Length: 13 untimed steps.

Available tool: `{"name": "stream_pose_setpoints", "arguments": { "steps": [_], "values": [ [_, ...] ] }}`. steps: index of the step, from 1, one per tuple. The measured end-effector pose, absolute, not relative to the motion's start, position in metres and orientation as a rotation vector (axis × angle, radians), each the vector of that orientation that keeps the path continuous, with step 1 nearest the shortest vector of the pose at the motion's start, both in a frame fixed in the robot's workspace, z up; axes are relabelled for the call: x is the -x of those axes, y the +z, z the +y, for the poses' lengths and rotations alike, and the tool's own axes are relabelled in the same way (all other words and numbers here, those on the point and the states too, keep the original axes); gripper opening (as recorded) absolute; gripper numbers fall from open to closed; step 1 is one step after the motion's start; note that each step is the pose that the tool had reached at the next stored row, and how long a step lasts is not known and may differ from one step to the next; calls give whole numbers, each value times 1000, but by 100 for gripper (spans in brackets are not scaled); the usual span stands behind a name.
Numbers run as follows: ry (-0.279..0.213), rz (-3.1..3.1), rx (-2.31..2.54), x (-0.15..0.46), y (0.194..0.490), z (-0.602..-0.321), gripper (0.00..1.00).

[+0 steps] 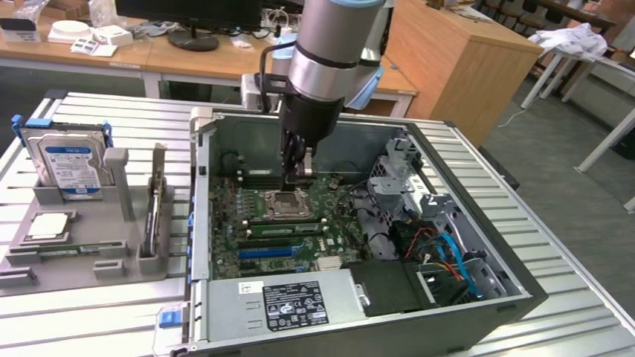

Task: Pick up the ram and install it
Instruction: 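Press down the ram until it locks into place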

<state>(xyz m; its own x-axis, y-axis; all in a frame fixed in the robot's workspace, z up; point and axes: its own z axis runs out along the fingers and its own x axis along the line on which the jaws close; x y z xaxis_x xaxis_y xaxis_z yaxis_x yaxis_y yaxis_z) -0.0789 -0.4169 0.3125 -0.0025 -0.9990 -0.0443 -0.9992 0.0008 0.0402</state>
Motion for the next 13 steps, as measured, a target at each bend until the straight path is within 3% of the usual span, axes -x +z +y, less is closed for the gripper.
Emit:
{"name": "stream_pose_setpoints", "arguments": {
  "steps": [13],
  "values": [
    [94,2220,2216,79,337,-417,11]
  ]
}}
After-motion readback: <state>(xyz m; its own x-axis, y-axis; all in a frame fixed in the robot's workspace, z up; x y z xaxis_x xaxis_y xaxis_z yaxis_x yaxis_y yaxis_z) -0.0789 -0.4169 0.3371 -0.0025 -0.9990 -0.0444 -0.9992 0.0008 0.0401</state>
